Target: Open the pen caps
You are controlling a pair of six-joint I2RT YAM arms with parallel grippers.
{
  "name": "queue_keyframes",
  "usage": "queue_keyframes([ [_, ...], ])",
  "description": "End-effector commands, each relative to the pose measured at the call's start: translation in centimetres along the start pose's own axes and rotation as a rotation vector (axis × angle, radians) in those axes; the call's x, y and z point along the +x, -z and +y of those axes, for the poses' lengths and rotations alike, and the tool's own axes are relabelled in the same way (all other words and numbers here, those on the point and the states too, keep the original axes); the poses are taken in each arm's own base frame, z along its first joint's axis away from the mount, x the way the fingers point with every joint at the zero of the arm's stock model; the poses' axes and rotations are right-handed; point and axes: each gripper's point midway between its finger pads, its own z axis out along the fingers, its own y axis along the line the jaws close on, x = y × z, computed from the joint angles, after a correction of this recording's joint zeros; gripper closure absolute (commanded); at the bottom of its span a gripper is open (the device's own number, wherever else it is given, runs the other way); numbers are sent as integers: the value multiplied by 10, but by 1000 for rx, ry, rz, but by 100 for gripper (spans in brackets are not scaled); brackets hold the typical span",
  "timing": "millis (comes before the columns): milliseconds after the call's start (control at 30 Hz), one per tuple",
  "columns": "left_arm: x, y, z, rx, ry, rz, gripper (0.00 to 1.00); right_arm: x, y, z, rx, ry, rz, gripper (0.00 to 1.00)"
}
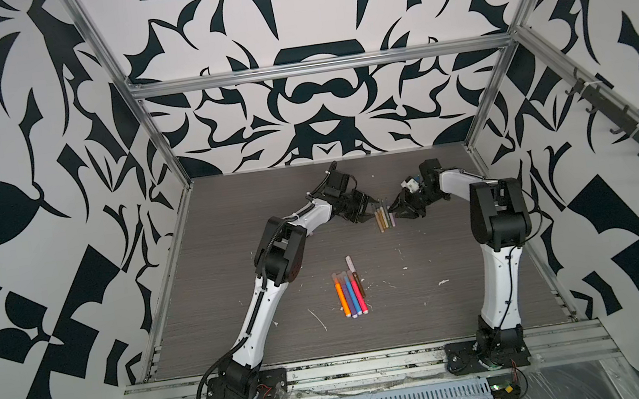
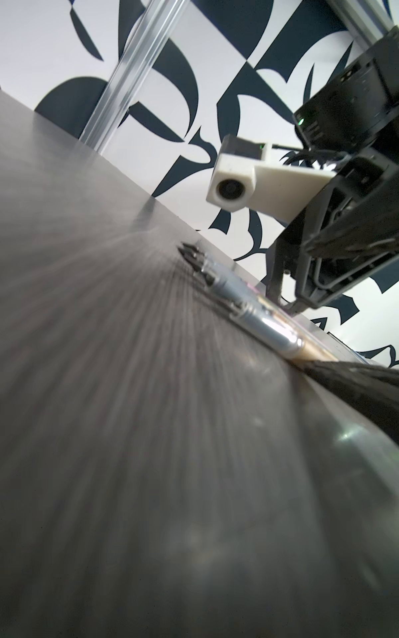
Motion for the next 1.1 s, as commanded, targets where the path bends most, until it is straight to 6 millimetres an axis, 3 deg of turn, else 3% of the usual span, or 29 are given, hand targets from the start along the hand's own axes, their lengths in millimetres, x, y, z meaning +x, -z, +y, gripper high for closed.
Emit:
queue_keyframes([
  [0,4,12,-5,10,-3,4,49,-1,13,8,0,17,-29,63],
  [267,5,64,-32,69,-66,-45,48,-9,52,35,2,67,-129,64],
  [467,17,122,-54,130,-135,-84,48,16,72,57,-8,100,-155,65],
  [567,29,152,-56,145,-190,-99,48,52,66,75,11,175,-110,65],
  [667,43,183,-45,98,-264,-127,48,107,45,89,69,292,-20,65],
  [833,69,232,-15,-39,-366,-201,48,196,10,88,185,442,76,65],
  [933,77,259,-1,-82,-388,-270,48,228,-3,75,214,454,109,65],
  [1067,80,282,15,-85,-372,-333,48,248,-8,53,261,440,136,65],
])
